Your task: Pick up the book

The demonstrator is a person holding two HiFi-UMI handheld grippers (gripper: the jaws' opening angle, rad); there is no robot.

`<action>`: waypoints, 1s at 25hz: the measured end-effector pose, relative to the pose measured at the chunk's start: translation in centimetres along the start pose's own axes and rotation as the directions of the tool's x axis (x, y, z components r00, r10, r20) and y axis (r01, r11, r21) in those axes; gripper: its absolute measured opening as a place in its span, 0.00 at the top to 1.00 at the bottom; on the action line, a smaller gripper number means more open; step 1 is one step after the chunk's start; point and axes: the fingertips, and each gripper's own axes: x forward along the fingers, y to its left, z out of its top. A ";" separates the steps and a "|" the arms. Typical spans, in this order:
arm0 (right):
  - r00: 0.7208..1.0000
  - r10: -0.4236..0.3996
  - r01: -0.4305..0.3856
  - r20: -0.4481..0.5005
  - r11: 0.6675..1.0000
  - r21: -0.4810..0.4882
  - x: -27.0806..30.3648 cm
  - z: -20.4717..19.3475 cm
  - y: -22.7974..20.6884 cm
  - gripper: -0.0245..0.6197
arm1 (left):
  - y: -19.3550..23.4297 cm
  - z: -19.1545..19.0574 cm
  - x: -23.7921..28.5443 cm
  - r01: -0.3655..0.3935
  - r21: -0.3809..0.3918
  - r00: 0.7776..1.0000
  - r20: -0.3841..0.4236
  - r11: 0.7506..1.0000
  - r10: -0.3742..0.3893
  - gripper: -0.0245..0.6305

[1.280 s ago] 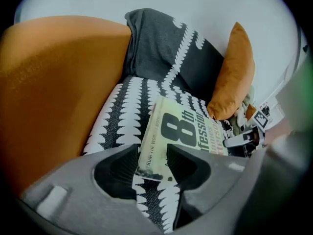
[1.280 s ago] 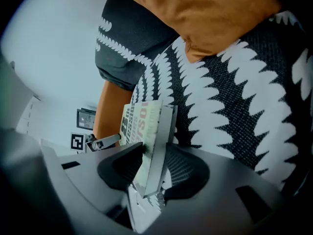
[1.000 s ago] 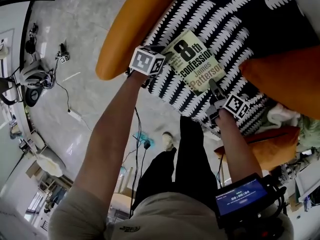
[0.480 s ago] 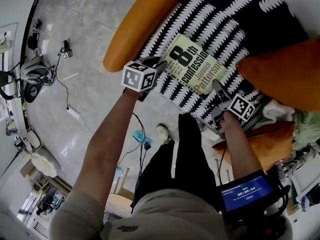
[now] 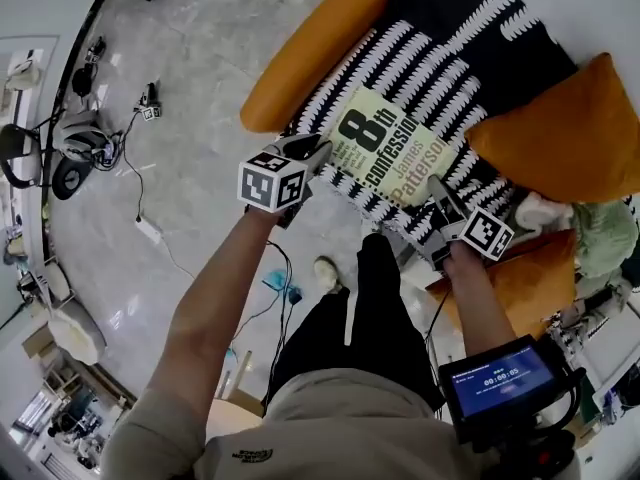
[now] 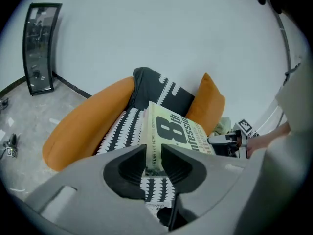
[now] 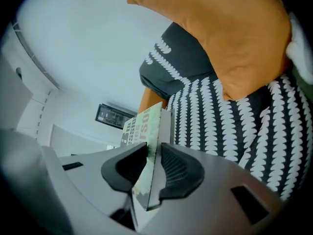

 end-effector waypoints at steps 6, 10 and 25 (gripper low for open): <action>0.999 0.037 -0.037 0.001 0.996 -0.083 -5.1 -3.0 5.9 0.81 | -3.5 -1.0 -8.0 -0.013 -0.032 0.998 0.066 0.999 0.015 0.81; 0.997 0.076 -0.075 0.005 0.988 -0.137 -8.6 -4.5 10.0 0.81 | -6.2 -1.2 -13.2 -0.019 -0.040 0.992 0.124 0.999 0.024 0.81; 0.984 0.179 -0.171 0.002 0.943 -0.284 -19.3 -9.5 23.1 0.82 | -14.7 -2.1 -30.5 -0.057 -0.071 0.947 0.311 0.996 0.077 0.83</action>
